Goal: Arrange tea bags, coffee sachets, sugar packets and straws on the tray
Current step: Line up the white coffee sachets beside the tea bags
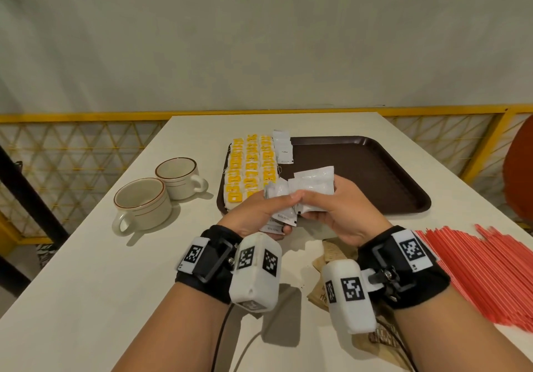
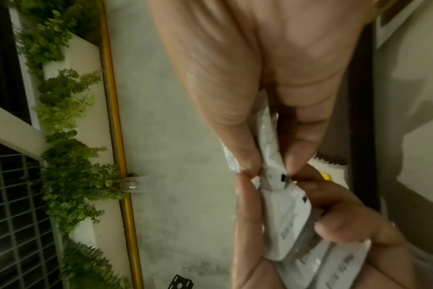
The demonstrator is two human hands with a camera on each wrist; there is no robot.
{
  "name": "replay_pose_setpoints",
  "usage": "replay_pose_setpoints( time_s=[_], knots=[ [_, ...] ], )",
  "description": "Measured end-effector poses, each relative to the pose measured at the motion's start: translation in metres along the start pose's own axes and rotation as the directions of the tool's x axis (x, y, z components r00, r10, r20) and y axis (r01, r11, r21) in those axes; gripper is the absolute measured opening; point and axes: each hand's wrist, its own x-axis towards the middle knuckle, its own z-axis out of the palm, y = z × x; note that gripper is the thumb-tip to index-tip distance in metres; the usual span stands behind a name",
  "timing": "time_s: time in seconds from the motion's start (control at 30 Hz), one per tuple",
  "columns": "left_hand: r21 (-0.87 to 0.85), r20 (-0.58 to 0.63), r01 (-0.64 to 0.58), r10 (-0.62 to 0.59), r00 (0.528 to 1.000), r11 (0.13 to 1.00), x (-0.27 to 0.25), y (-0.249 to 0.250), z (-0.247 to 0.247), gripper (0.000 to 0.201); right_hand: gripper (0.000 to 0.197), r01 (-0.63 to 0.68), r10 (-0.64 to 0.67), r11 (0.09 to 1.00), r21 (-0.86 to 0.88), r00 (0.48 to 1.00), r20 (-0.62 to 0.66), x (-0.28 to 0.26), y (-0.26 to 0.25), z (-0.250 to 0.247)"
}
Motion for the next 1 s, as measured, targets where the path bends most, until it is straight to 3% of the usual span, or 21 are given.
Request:
replay_pose_setpoints(
  time_s=[0.17, 0.27, 0.43, 0.53, 0.6, 0.7, 0.83, 1.0],
  knots=[
    [-0.211, -0.008, 0.000, -0.002, 1.000, 0.977, -0.002, 0.005, 0.000, 0.025, 0.030, 0.014, -0.007, 0.987, 0.158, 0.999, -0.043, 0.003, -0.004, -0.007],
    [-0.305, -0.016, -0.009, 0.004, 1.000, 0.952, -0.005, 0.008, 0.001, 0.031, 0.031, 0.030, -0.015, 0.986, 0.162, 0.996, -0.091, 0.003, -0.007, -0.010],
    [-0.353, -0.109, 0.012, -0.053, 0.993, 0.936, -0.003, 0.011, 0.003, 0.026, 0.032, 0.008, 0.001, 0.994, 0.109, 0.996, -0.085, 0.004, -0.006, -0.011],
    [-0.301, -0.066, 0.081, -0.106, 0.992, 0.950, -0.003, 0.010, 0.002, 0.058, 0.028, -0.007, 0.009, 0.999, 0.044, 0.999, -0.046, 0.003, -0.006, -0.009],
    [-0.214, 0.028, 0.138, -0.135, 0.990, 0.967, -0.005, 0.010, 0.004, 0.069, 0.024, 0.001, -0.001, 1.000, -0.015, 1.000, -0.018, 0.001, -0.005, -0.009],
    [-0.178, 0.133, 0.136, -0.113, 0.985, 0.975, -0.011, 0.008, 0.010, 0.055, 0.027, 0.012, -0.011, 0.994, -0.108, 1.000, 0.008, 0.001, -0.003, -0.007],
    [-0.234, 0.127, 0.077, -0.049, 0.991, 0.969, -0.012, 0.004, 0.010, 0.033, 0.019, 0.028, -0.030, 0.995, -0.091, 0.999, -0.020, 0.002, -0.002, -0.005],
    [-0.301, 0.087, 0.024, 0.003, 0.996, 0.953, -0.008, 0.006, 0.007, 0.040, 0.027, -0.025, 0.025, 1.000, 0.013, 0.999, -0.036, 0.004, -0.008, -0.009]
  ],
)
